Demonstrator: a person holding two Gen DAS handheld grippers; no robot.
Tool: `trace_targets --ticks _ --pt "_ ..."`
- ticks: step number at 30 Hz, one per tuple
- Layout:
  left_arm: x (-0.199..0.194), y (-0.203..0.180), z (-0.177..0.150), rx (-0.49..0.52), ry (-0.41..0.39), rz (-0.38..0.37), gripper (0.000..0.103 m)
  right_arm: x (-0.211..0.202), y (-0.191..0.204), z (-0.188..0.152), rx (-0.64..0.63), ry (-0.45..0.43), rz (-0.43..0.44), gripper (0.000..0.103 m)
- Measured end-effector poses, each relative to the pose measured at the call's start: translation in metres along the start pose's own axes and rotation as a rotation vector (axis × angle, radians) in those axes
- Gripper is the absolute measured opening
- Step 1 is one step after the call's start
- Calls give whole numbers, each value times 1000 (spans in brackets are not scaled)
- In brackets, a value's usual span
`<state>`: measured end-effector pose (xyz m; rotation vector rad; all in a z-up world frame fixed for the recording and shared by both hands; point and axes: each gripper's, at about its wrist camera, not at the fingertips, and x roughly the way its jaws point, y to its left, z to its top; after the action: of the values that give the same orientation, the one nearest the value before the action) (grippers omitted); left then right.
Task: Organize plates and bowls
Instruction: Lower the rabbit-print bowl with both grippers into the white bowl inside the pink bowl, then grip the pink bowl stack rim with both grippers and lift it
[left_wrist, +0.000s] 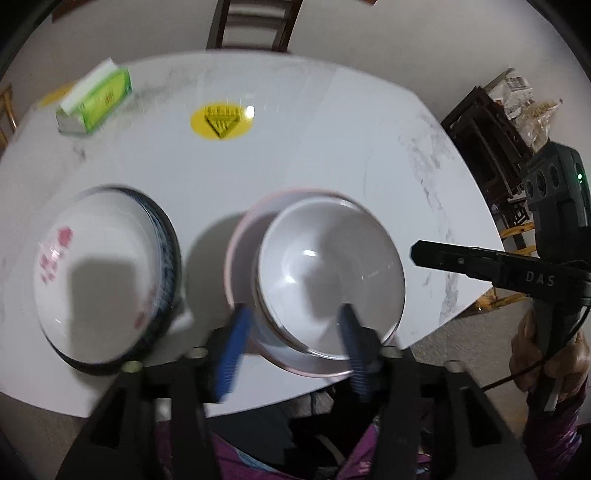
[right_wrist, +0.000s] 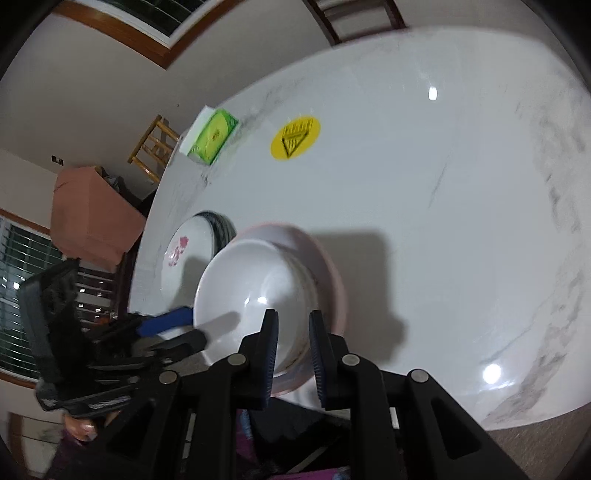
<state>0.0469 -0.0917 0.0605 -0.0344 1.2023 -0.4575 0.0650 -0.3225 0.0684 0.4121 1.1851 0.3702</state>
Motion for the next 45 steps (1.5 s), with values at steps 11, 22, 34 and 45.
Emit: trace_targets --ticks 11,22,34,45 --pt "1 38 -23 -80 -129 114 82 6 -27 -34 67 -64 32 19" --pt "0 65 -33 -199 -134 1 72 18 -23 -37 66 -41 28 19" --pt "32 73 -29 -286 -1 -105 59 28 -25 -32 85 -16 31 19" --pt "40 66 -29 -309 10 17 73 31 -23 -27 92 16 2 19"
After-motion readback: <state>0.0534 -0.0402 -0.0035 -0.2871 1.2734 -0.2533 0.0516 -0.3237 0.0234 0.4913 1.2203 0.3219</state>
